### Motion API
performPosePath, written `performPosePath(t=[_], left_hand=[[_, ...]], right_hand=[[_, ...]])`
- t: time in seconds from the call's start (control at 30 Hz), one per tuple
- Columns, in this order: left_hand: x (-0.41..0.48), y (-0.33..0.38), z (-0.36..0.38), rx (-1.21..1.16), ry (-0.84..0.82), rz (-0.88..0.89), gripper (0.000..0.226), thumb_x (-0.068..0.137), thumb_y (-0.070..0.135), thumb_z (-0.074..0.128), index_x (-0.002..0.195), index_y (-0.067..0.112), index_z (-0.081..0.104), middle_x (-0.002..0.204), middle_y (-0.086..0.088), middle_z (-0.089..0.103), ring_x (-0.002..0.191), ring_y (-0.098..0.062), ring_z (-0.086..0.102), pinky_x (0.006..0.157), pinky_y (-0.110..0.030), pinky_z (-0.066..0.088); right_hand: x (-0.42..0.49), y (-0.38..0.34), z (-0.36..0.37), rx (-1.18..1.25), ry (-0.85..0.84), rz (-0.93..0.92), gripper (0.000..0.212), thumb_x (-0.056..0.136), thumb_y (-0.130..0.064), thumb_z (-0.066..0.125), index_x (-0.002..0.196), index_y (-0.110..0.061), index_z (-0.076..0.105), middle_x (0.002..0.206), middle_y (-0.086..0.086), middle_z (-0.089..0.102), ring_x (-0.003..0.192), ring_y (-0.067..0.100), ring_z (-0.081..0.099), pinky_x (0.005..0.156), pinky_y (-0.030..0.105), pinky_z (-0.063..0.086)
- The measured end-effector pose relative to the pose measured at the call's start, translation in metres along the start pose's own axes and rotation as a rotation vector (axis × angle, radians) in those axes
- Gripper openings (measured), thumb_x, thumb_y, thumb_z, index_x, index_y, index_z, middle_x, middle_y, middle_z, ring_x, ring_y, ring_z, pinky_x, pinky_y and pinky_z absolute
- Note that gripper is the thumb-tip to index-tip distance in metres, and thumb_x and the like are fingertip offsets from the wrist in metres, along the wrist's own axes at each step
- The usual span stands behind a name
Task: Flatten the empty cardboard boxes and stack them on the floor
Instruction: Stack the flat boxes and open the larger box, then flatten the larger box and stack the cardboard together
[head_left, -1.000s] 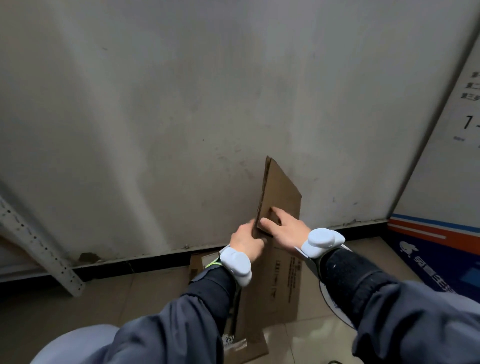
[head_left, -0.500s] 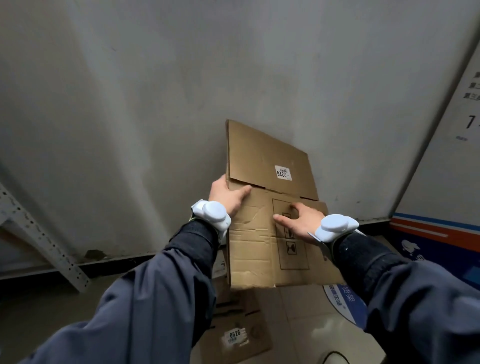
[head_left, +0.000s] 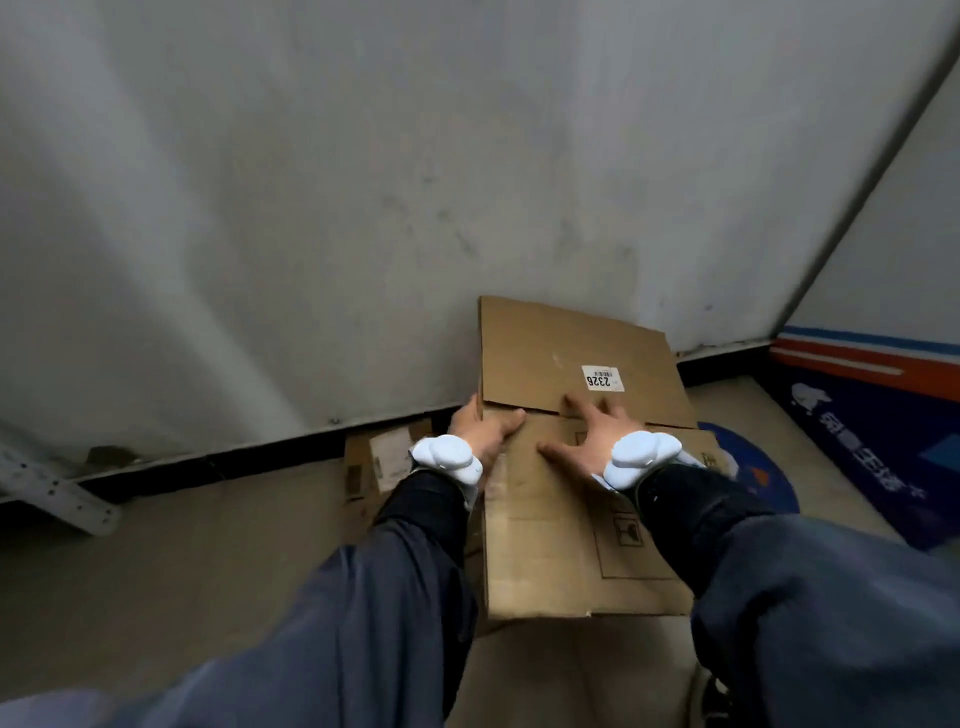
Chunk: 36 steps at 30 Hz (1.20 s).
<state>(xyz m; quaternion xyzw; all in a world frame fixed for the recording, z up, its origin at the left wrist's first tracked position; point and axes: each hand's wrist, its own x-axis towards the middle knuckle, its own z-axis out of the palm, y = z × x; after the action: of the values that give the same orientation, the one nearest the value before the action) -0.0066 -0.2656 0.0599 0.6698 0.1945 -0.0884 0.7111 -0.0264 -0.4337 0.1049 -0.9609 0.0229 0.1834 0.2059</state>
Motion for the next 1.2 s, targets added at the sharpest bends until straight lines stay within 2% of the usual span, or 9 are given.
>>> performPosePath(t=[0.13,0.33,0.47,0.57,0.67,0.77,0.87,1.03,1.2], left_hand=[[0.04,-0.076,0.016,-0.025,0.032,-0.135,0.073,0.051,0.032,0.087,0.12,0.018,0.067,0.11,-0.007,0.076,0.104,-0.029,0.072,0.097,-0.053,0.054],[0.078,-0.146,0.042,0.005,0.15,-0.216,0.047,0.085,0.004,0.077,0.128,0.005,0.06,0.119,-0.014,0.07,0.111,-0.029,0.067,0.098,-0.039,0.053],[0.097,-0.178,0.033,0.352,0.15,-0.214,0.071,0.082,0.016,0.078,0.143,0.012,0.042,0.128,-0.012,0.065,0.119,-0.029,0.063,0.103,-0.039,0.051],[0.097,-0.179,0.027,0.798,0.116,-0.104,0.09,0.088,0.011,0.069,0.159,0.021,0.014,0.153,-0.013,0.031,0.131,-0.034,0.05,0.11,-0.039,0.043],[0.094,-0.187,0.03,1.119,-0.019,0.028,0.083,0.092,0.016,0.059,0.159,0.029,0.013,0.166,-0.003,0.006,0.147,-0.031,0.03,0.118,-0.038,0.033],[0.1,-0.206,0.031,1.258,-0.294,-0.051,0.077,0.093,0.02,0.05,0.16,0.027,0.014,0.169,0.001,-0.003,0.155,-0.03,0.002,0.125,-0.042,0.013],[0.105,-0.219,0.033,1.419,-0.367,-0.052,0.075,0.099,0.025,0.042,0.161,0.021,0.0,0.168,0.002,-0.015,0.154,-0.032,-0.01,0.125,-0.047,0.001],[0.117,-0.202,0.029,1.471,-0.443,-0.088,0.073,0.1,0.025,0.041,0.161,0.012,0.003,0.168,0.002,-0.01,0.155,-0.029,-0.005,0.125,-0.048,0.003],[0.114,-0.138,0.01,1.381,-0.13,0.19,0.034,0.093,0.025,0.049,0.125,0.017,0.06,0.128,-0.008,0.058,0.118,-0.03,0.059,0.099,-0.039,0.05]], right_hand=[[0.034,0.033,0.049,-0.027,-0.085,0.057,0.081,0.082,-0.066,0.058,0.151,-0.041,0.023,0.157,0.013,0.022,0.14,0.038,0.033,0.115,0.041,0.031],[0.092,0.064,0.126,-0.113,-0.222,0.084,0.074,0.088,-0.062,0.05,0.152,-0.043,0.016,0.161,0.009,0.012,0.143,0.039,0.027,0.116,0.043,0.024],[0.117,0.071,0.16,-0.159,-0.335,0.047,0.075,0.088,-0.054,0.055,0.151,-0.044,0.015,0.161,0.007,0.005,0.144,0.04,0.019,0.116,0.045,0.023],[0.132,0.07,0.176,-0.156,-0.364,0.053,0.076,0.084,-0.048,0.062,0.147,-0.052,0.019,0.162,0.0,0.004,0.144,0.042,0.014,0.115,0.053,0.028],[0.143,0.076,0.184,-0.19,-0.414,0.022,0.084,0.081,-0.047,0.063,0.147,-0.053,0.013,0.164,0.0,-0.002,0.148,0.04,0.006,0.116,0.054,0.026],[0.149,0.085,0.194,-0.281,-0.496,-0.011,0.104,0.073,-0.039,0.069,0.151,-0.049,0.001,0.163,0.002,-0.015,0.149,0.041,-0.004,0.118,0.055,0.022],[0.152,0.083,0.208,-0.304,-0.516,0.011,0.108,0.077,-0.034,0.07,0.152,-0.047,-0.007,0.162,-0.003,-0.023,0.147,0.047,-0.007,0.117,0.058,0.022],[0.159,0.073,0.213,-0.279,-0.573,-0.016,0.116,0.072,-0.033,0.07,0.153,-0.041,-0.012,0.161,-0.004,-0.024,0.141,0.059,-0.011,0.114,0.066,0.017],[0.16,0.046,0.2,-0.286,-0.455,0.002,0.078,0.077,-0.038,0.064,0.147,-0.035,0.028,0.157,0.006,0.016,0.139,0.046,0.02,0.107,0.061,0.034]])
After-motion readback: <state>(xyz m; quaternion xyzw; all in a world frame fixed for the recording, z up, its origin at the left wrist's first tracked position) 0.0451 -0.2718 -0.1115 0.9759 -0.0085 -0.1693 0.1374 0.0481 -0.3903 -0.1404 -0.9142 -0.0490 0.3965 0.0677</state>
